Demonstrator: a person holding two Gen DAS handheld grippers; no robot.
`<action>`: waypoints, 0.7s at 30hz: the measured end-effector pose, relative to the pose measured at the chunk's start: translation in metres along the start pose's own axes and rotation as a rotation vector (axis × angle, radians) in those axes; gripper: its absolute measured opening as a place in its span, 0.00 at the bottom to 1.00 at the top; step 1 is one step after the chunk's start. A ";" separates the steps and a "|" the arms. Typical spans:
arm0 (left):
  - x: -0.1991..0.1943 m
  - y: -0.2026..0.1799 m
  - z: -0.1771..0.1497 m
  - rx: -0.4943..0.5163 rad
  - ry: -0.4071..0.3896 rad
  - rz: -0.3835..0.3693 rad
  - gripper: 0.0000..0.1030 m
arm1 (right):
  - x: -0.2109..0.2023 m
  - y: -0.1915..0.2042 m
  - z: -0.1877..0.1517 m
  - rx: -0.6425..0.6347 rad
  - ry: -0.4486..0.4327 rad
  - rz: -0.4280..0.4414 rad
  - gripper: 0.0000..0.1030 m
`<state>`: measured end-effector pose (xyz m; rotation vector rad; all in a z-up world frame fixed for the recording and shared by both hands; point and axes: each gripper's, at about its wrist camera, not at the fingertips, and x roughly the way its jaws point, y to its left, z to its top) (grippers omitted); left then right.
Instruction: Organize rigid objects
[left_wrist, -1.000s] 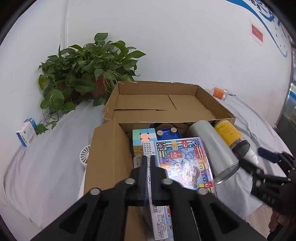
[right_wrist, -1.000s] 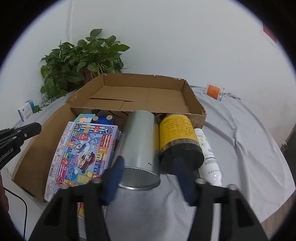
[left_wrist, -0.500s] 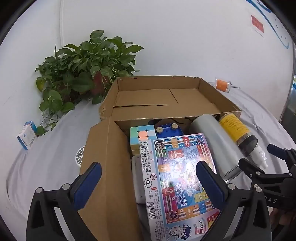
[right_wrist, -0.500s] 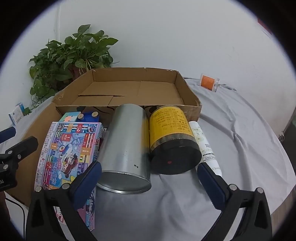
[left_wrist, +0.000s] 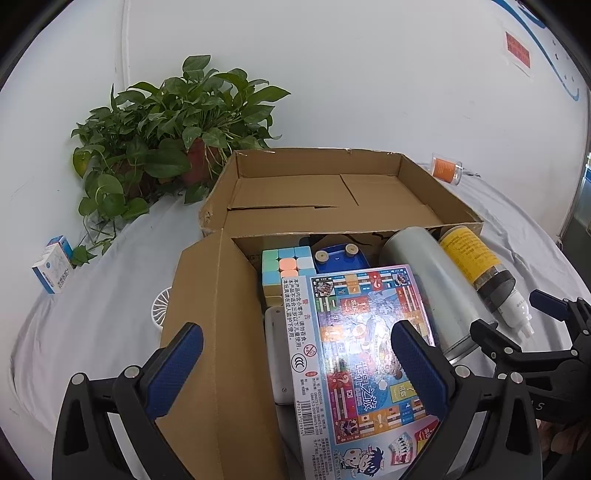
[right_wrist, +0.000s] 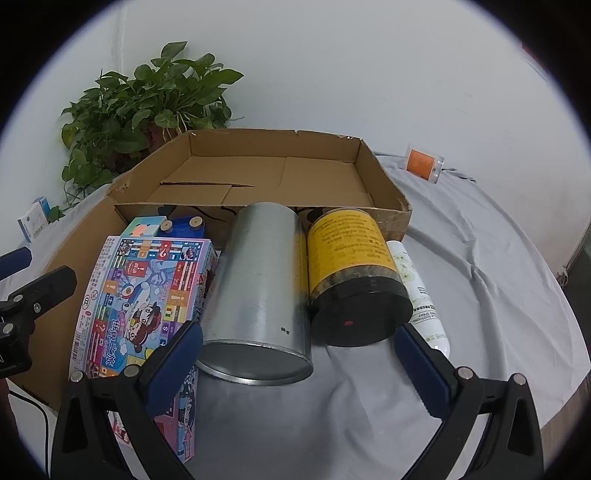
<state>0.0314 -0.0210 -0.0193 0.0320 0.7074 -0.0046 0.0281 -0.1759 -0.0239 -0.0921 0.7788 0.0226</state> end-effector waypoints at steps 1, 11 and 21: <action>0.001 0.000 0.001 0.000 0.003 0.001 1.00 | 0.000 0.001 0.000 -0.003 0.001 -0.001 1.00; -0.003 0.012 -0.001 -0.027 0.006 -0.009 1.00 | -0.006 0.017 0.000 -0.035 -0.012 0.053 1.00; -0.016 0.102 -0.035 -0.180 0.075 -0.066 0.94 | -0.049 0.094 -0.008 -0.238 -0.048 0.551 1.00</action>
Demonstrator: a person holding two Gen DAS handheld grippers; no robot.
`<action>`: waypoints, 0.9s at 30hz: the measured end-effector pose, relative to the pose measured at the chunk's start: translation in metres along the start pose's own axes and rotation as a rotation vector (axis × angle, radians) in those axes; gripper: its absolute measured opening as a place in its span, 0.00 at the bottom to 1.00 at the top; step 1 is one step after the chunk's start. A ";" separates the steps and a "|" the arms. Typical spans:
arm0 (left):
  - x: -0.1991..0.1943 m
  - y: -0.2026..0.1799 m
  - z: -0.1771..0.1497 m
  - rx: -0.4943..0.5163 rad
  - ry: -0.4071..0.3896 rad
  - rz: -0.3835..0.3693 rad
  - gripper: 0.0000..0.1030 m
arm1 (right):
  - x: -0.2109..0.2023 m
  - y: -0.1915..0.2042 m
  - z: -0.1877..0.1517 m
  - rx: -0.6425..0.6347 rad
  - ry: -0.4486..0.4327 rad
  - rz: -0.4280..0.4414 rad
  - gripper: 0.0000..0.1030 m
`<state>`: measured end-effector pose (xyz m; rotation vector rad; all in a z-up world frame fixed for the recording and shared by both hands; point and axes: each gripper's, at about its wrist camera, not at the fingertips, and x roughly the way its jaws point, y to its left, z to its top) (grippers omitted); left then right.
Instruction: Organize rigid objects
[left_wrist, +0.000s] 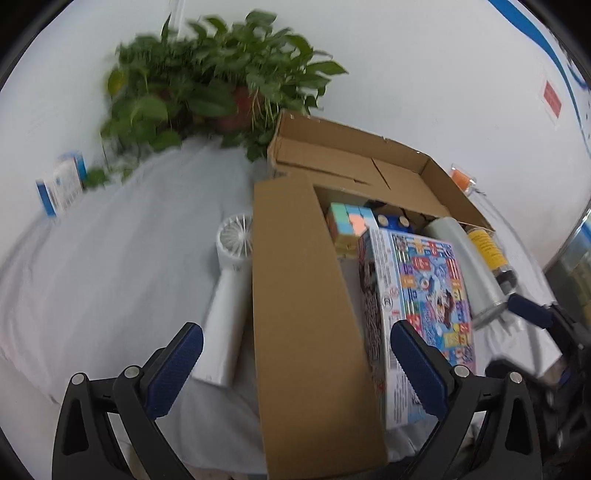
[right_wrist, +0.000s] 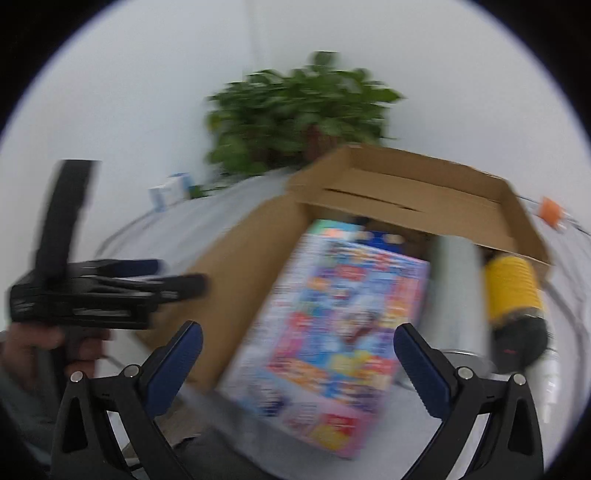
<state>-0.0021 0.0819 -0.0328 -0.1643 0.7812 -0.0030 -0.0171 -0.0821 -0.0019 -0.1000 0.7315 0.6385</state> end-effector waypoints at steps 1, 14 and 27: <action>0.002 0.010 -0.004 -0.026 0.023 -0.031 0.79 | 0.002 0.006 0.002 -0.007 0.006 0.016 0.95; 0.008 0.042 -0.015 -0.163 0.142 -0.476 0.52 | 0.008 0.003 0.001 0.054 0.110 0.094 0.94; 0.001 -0.004 0.002 -0.062 0.121 -0.686 0.52 | 0.037 0.029 -0.002 -0.030 0.270 0.145 0.50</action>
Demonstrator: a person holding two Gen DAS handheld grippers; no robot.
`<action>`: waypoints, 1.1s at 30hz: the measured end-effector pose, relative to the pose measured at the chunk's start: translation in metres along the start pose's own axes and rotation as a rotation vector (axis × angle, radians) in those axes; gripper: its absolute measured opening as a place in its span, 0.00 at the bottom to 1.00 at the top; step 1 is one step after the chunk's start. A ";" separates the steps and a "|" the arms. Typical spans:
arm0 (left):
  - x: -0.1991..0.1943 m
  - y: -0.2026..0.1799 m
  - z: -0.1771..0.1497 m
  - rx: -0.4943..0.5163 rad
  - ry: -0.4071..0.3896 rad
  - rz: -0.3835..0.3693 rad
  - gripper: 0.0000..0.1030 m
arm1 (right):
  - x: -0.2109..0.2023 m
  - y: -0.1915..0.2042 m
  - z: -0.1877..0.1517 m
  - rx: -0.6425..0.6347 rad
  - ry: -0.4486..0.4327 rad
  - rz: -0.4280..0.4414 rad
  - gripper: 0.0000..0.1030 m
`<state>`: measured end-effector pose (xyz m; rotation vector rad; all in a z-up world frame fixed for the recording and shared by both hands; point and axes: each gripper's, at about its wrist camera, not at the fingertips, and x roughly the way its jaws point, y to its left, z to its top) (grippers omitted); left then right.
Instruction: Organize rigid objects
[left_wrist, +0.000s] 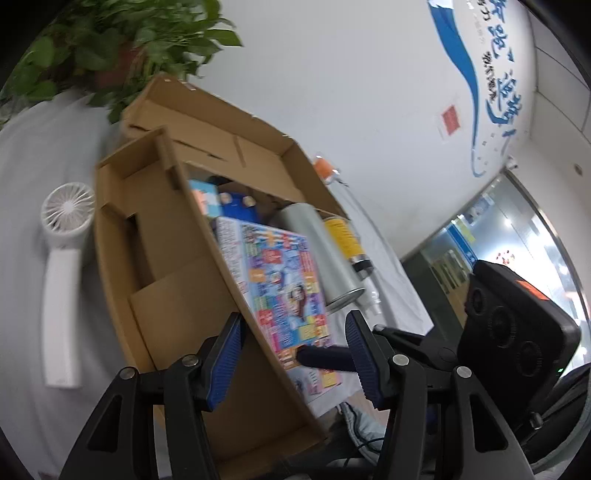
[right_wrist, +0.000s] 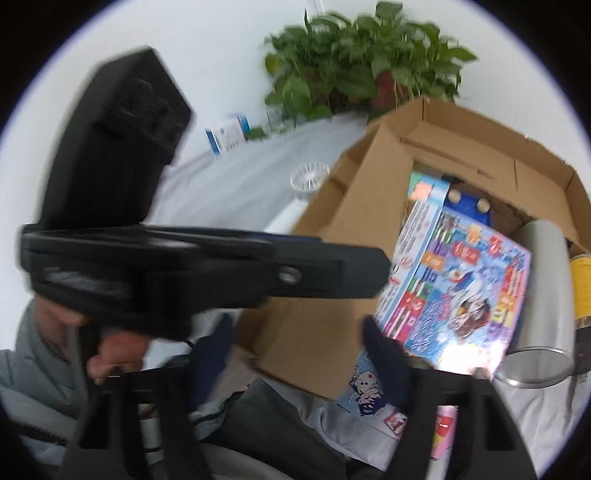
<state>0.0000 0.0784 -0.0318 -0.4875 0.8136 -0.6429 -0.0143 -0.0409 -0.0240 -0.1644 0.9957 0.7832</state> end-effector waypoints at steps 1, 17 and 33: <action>0.000 0.003 0.000 -0.009 0.001 0.018 0.52 | 0.002 -0.003 0.001 0.025 -0.009 0.005 0.48; -0.054 0.056 -0.041 -0.149 -0.066 0.277 0.47 | 0.032 -0.003 0.015 0.110 0.045 -0.081 0.39; -0.054 0.046 -0.051 -0.132 -0.052 0.482 0.11 | 0.009 0.004 0.028 0.134 -0.066 -0.080 0.24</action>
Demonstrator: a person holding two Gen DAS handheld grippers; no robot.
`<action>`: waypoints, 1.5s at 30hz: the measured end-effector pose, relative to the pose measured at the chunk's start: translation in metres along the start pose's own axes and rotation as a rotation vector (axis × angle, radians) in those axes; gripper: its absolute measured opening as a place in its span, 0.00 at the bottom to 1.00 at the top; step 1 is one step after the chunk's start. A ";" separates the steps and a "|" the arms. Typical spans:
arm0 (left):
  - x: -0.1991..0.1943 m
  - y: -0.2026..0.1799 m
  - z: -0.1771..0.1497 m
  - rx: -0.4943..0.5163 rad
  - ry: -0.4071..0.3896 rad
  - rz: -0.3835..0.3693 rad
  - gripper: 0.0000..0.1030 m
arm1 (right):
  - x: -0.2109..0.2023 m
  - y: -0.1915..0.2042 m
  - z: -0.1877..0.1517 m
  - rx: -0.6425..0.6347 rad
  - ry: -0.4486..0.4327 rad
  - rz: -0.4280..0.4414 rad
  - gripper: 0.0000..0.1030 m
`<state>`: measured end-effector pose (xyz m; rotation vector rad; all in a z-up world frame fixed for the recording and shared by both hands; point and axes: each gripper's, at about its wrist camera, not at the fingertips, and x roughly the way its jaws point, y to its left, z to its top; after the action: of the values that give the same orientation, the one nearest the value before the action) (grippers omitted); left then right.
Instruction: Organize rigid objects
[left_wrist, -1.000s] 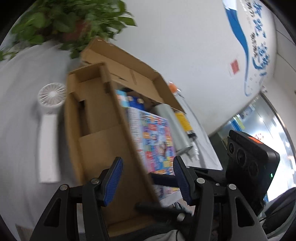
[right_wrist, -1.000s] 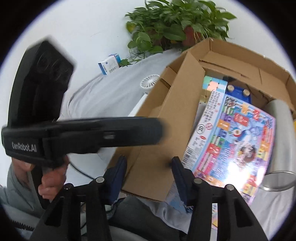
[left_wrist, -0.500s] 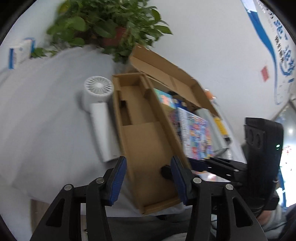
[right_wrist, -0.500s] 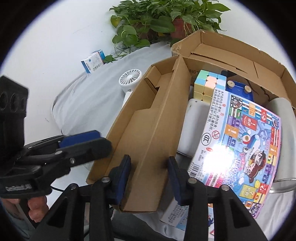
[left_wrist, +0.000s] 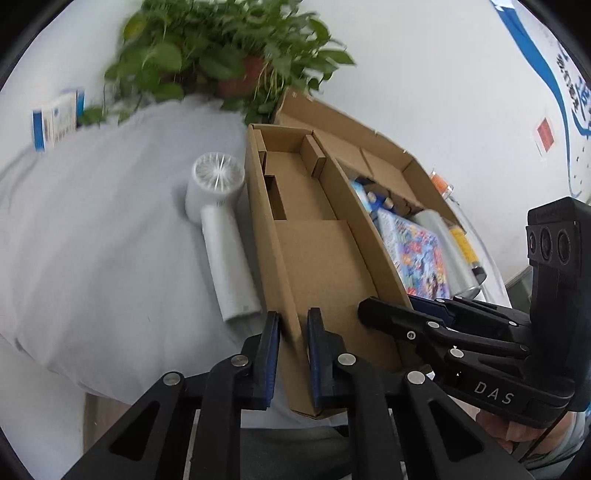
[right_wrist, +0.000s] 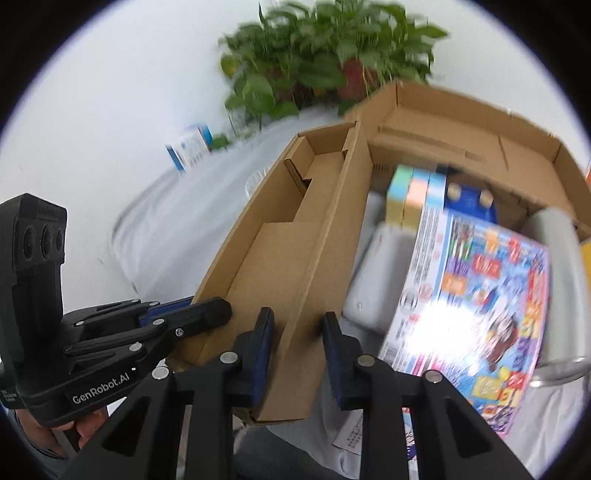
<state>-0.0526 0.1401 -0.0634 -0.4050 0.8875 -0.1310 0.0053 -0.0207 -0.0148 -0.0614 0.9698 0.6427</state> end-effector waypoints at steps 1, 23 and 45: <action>-0.007 -0.006 0.004 0.012 -0.017 0.008 0.11 | -0.009 0.000 0.004 0.005 -0.032 0.008 0.24; 0.133 -0.066 0.290 0.286 0.049 0.058 0.08 | 0.116 -0.155 0.204 0.398 0.048 0.006 0.20; 0.011 -0.055 0.122 0.259 -0.065 -0.053 0.99 | -0.080 -0.091 -0.004 0.079 -0.107 -0.037 0.84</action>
<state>0.0521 0.1218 0.0194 -0.1899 0.7839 -0.2766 0.0195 -0.1346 0.0249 0.0248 0.8883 0.5669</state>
